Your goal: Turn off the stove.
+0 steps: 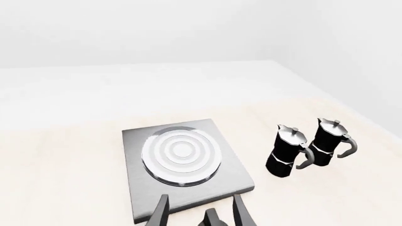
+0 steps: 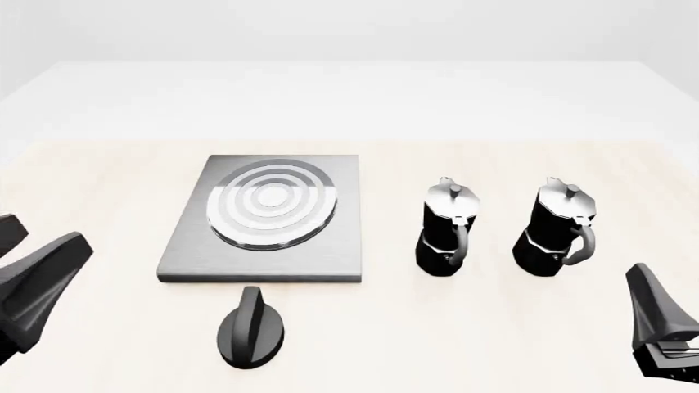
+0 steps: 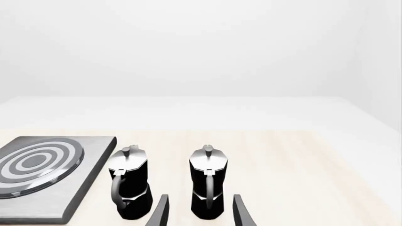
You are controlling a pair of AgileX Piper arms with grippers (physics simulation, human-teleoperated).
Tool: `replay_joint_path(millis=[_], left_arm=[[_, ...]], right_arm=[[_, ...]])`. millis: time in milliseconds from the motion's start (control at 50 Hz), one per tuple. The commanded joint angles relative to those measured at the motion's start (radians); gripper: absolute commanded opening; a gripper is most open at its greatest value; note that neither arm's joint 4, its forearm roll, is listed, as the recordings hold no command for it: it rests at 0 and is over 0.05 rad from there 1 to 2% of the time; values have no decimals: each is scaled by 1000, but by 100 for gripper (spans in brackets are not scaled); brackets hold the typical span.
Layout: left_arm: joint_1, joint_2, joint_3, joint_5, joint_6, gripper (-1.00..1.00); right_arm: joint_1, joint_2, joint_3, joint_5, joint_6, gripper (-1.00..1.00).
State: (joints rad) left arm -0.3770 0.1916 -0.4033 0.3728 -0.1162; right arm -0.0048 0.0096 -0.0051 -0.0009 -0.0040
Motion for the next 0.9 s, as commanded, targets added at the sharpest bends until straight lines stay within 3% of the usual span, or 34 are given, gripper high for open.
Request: replay_joint_path(millis=[20,380,900], left_arm=[[-95,131,4,-47,-43,100],[-196,347,73,-255,-65,100],[-140,586,182,-475,-112,100]], right_arm=[[-2,-3,2,0,1,100],[-6,-4,-1,0,5,100],[-7,-6,3,-4,18,100]])
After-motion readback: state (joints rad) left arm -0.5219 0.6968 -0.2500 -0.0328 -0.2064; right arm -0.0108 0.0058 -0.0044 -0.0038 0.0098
